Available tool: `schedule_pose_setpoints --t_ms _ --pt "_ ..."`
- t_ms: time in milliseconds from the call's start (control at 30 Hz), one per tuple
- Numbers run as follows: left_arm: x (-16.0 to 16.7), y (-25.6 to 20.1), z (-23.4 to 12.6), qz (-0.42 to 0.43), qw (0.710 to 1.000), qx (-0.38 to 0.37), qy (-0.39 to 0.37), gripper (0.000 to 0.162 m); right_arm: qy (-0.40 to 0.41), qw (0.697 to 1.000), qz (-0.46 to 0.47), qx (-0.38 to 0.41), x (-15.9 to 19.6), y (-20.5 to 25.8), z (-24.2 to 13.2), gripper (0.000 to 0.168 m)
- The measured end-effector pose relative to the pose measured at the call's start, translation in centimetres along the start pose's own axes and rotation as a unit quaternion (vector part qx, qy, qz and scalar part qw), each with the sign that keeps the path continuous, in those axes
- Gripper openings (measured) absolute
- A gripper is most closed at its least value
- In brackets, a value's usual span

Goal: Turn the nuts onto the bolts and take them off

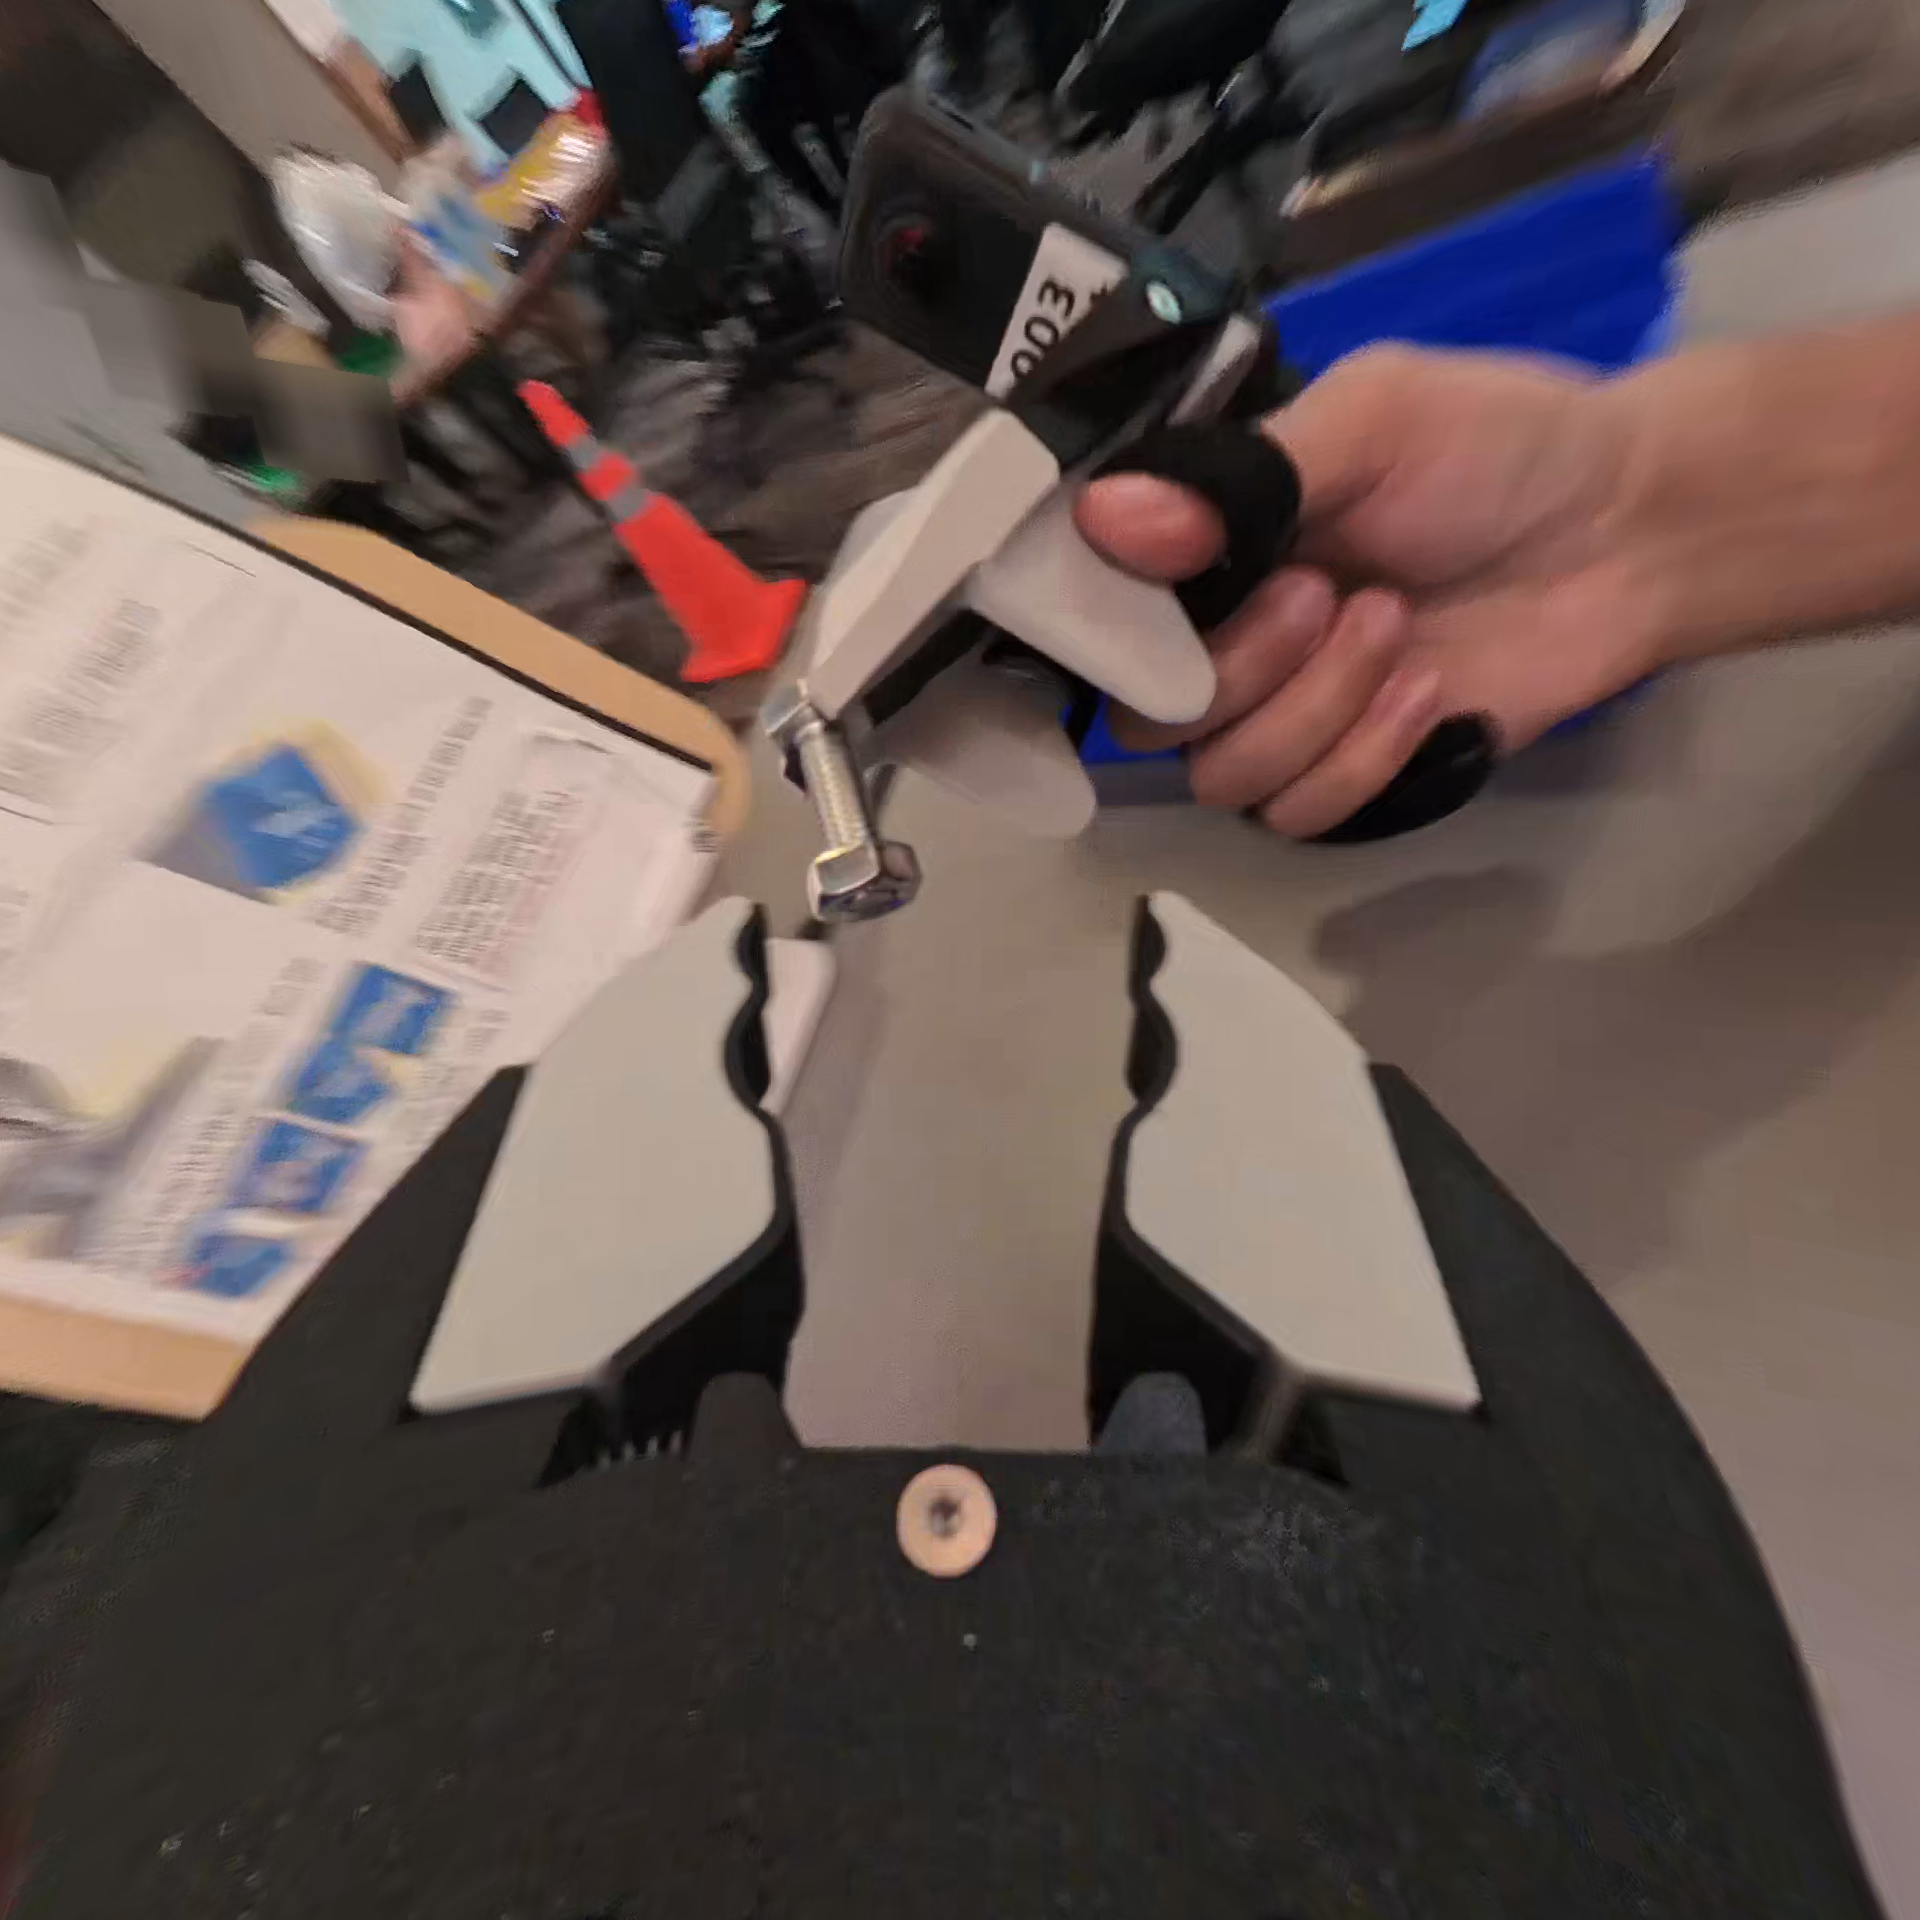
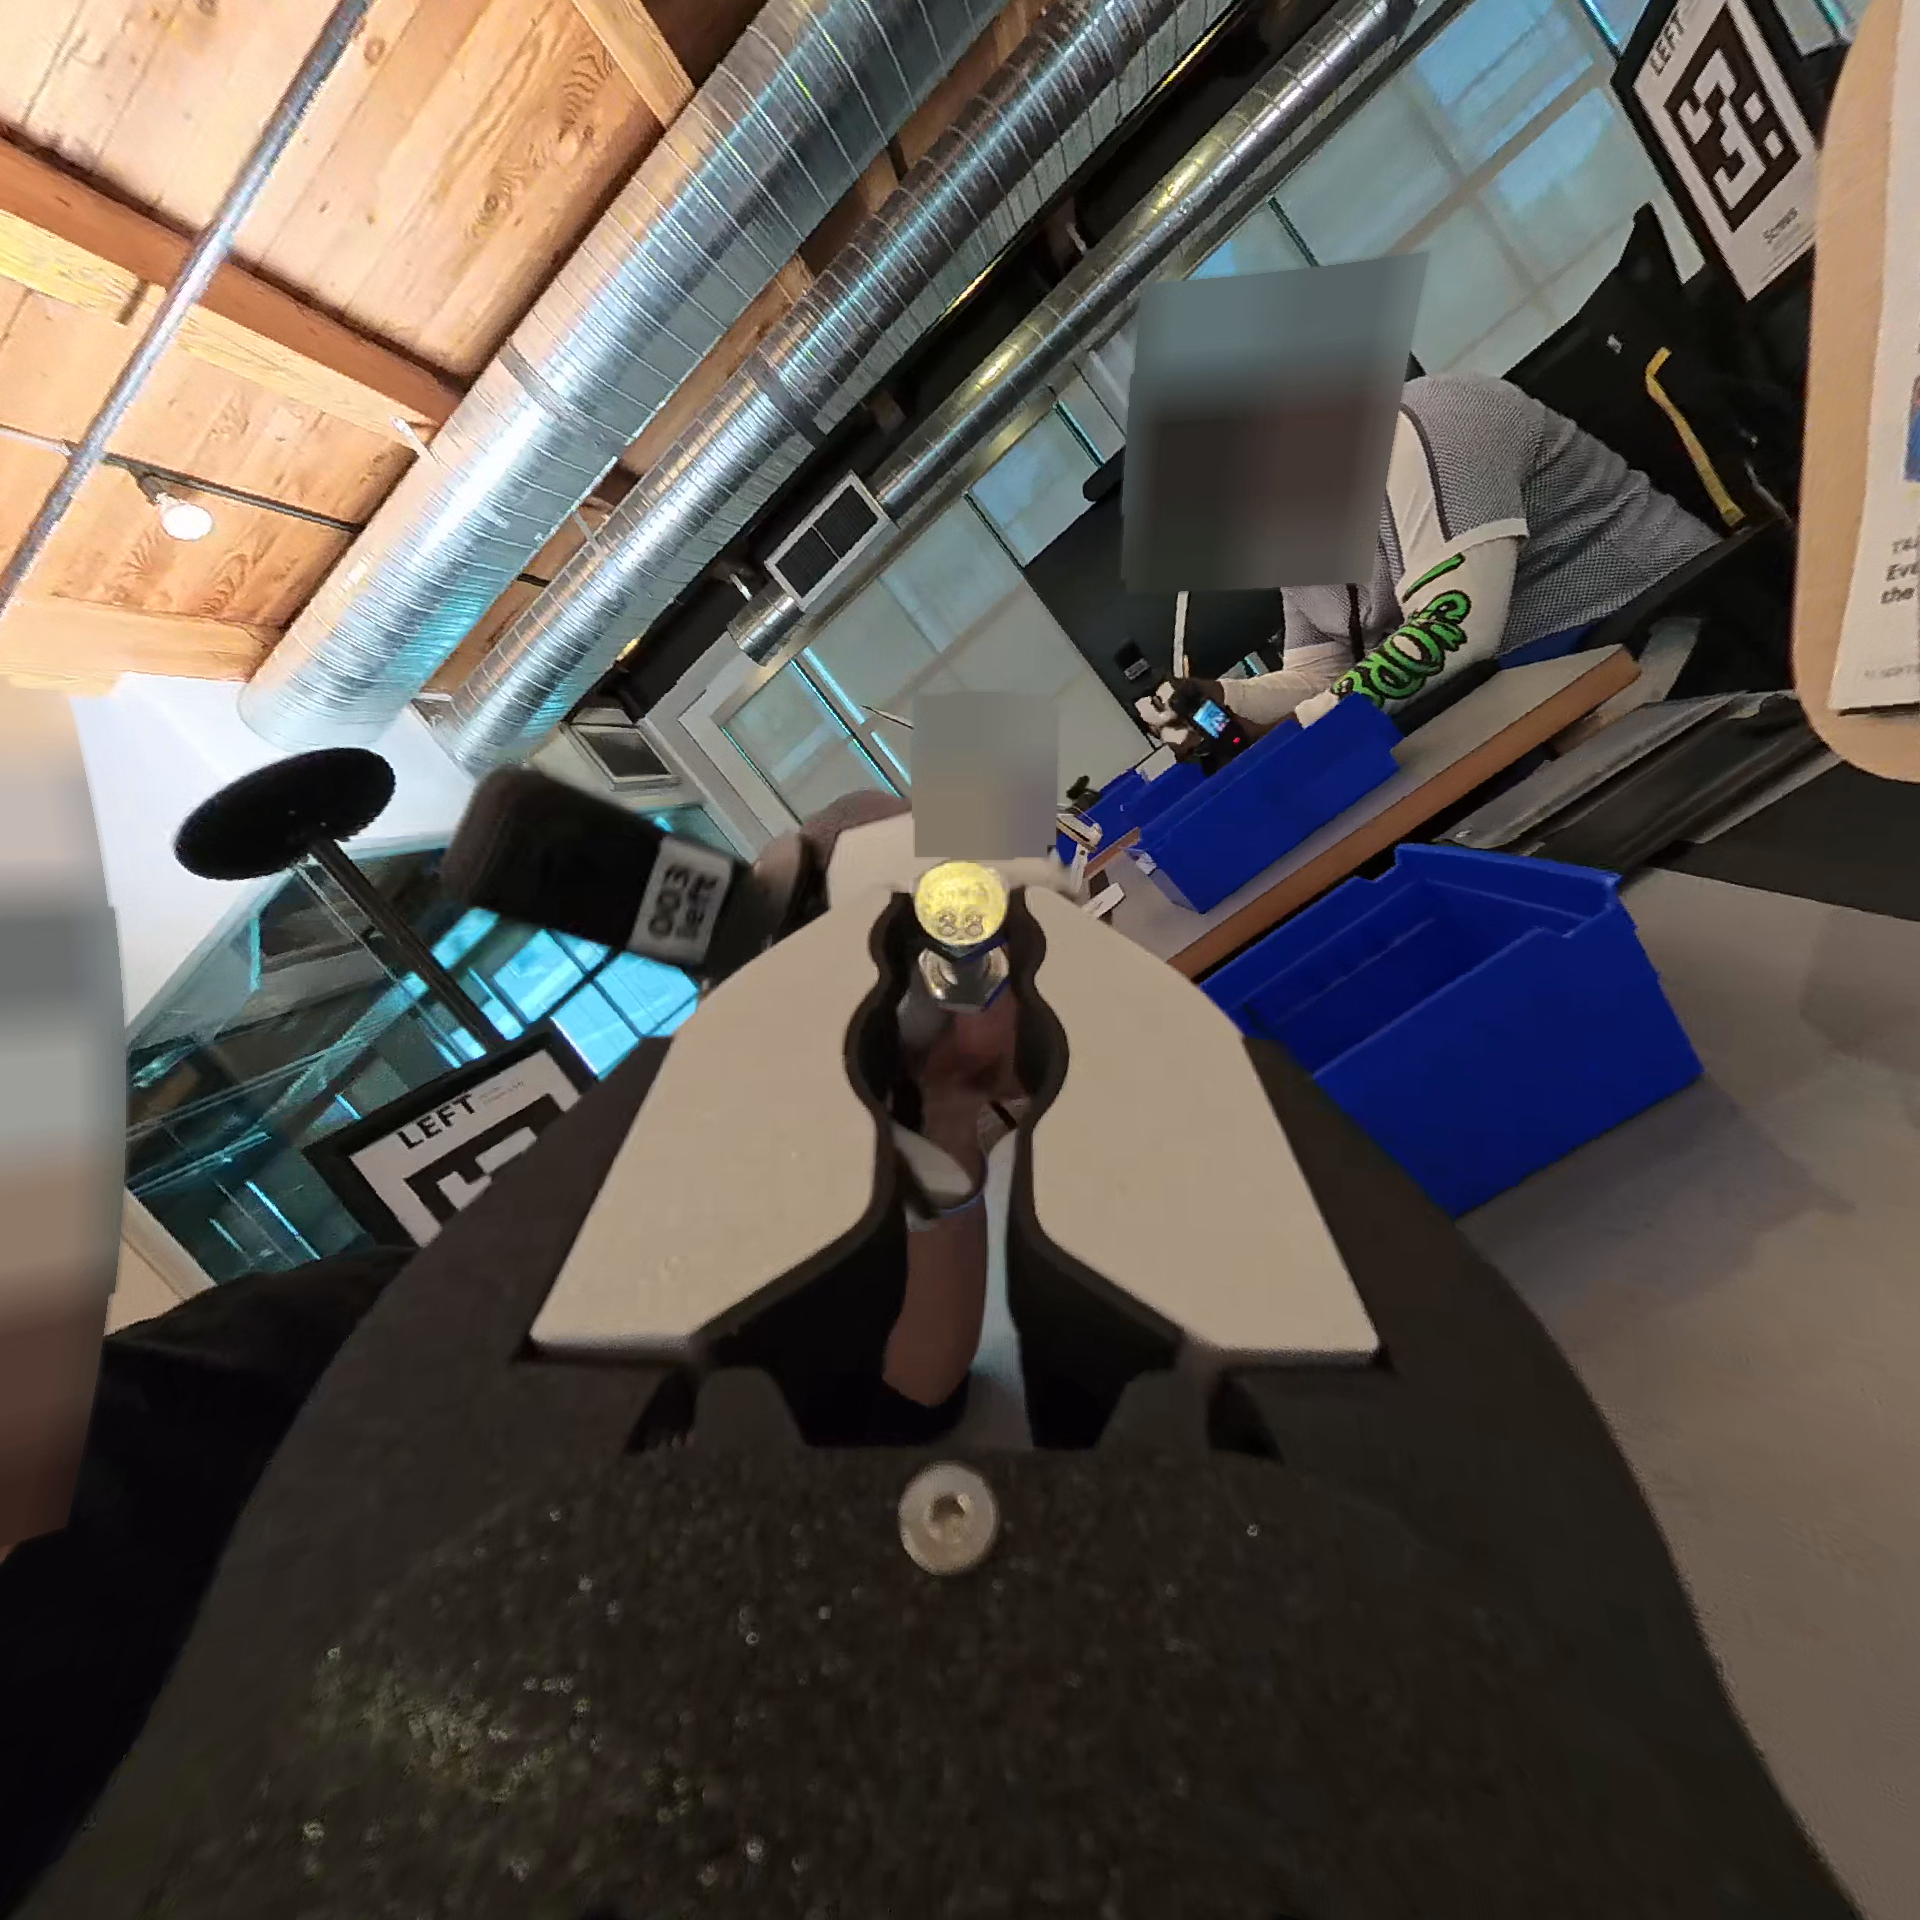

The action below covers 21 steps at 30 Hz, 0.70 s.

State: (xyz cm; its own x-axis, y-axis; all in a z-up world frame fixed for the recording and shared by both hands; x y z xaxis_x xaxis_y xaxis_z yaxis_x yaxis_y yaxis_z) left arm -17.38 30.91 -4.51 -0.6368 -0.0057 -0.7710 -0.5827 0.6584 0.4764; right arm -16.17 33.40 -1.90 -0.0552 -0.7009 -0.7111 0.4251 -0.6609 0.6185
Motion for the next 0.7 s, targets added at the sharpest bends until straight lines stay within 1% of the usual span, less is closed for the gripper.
schedule_pose_setpoints --t_ms 33,67,100,133,200,233,267,300,333,367,400,500,533,567,633,700 --pt "-0.1 0.0 -0.2 -0.059 0.997 0.042 -0.015 0.077 0.004 1.000 -0.011 0.006 0.0 0.0 0.0 0.017" --pt "-0.2 0.4 -0.3 -0.122 0.989 0.075 -0.030 0.076 0.009 1.000 -0.022 0.011 0.0 0.1 0.0 0.017" --pt "-0.3 0.8 -0.5 -0.189 0.975 0.110 -0.048 0.073 0.011 0.999 -0.032 0.012 0.0 0.3 0.1 0.017" --pt "-0.7 0.9 -0.8 -0.246 0.953 0.162 -0.074 0.069 0.014 0.999 -0.039 0.010 0.1 0.5 0.1 0.017" --pt "-1.2 1.4 -1.4 -0.351 0.895 0.250 -0.117 0.063 0.022 0.998 -0.050 0.015 0.2 0.6 0.3 0.017" --pt "-1.3 1.6 -1.7 -0.384 0.868 0.288 -0.129 0.063 0.024 0.998 -0.056 0.019 0.3 0.7 0.3 0.017" --pt "-1.1 1.6 -1.8 -0.412 0.844 0.317 -0.134 0.059 0.027 0.998 -0.059 0.021 0.3 0.7 0.4 0.017" --pt "-0.9 1.4 -1.8 -0.427 0.827 0.342 -0.133 0.059 0.028 0.998 -0.060 0.020 0.4 0.7 0.4 0.017" --pt "-0.7 1.2 -1.7 -0.431 0.818 0.358 -0.130 0.058 0.028 0.998 -0.059 0.019 0.4 0.7 0.5 0.017" --pt "-0.6 0.9 -1.5 -0.429 0.816 0.366 -0.123 0.055 0.030 0.998 -0.058 0.018 0.5 0.7 0.5 0.017" --pt "-0.4 0.5 -1.3 -0.420 0.821 0.369 -0.114 0.049 0.032 0.998 -0.058 0.019 0.5 0.7 0.5 0.017" --pt "-0.2 -0.2 -0.7 -0.390 0.842 0.358 -0.103 0.032 0.039 0.997 -0.057 0.017 0.9 0.7 0.7 0.017" --pt "-0.4 -0.3 -0.8 -0.379 0.847 0.357 -0.109 0.022 0.043 0.997 -0.058 0.018 1.0 0.6 0.8 0.017" --pt "-0.5 -0.2 -0.9 -0.371 0.854 0.348 -0.112 0.020 0.042 0.997 -0.059 0.018 1.0 0.7 0.8 0.017" --pt "-0.5 0.0 -0.9 -0.348 0.876 0.317 -0.104 0.020 0.042 0.997 -0.059 0.020 1.0 0.6 0.8 0.017" --pt "-0.2 0.3 -0.6 -0.301 0.914 0.259 -0.087 0.020 0.037 0.997 -0.056 0.028 1.0 0.4 0.8 0.018"
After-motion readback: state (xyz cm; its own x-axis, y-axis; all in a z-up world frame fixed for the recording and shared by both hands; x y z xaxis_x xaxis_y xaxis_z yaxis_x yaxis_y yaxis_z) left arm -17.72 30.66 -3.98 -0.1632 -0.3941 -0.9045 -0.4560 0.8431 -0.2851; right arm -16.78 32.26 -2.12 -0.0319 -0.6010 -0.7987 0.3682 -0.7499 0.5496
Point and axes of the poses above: each gripper's, where its closed fingertips meet, z out along the fingers, x out of its underside, y = z × x across the jaws, the point moved 1 cm from there along -z, back along the fingers, and after that the axes turned 2 degrees about y, right-handed, at the moved point
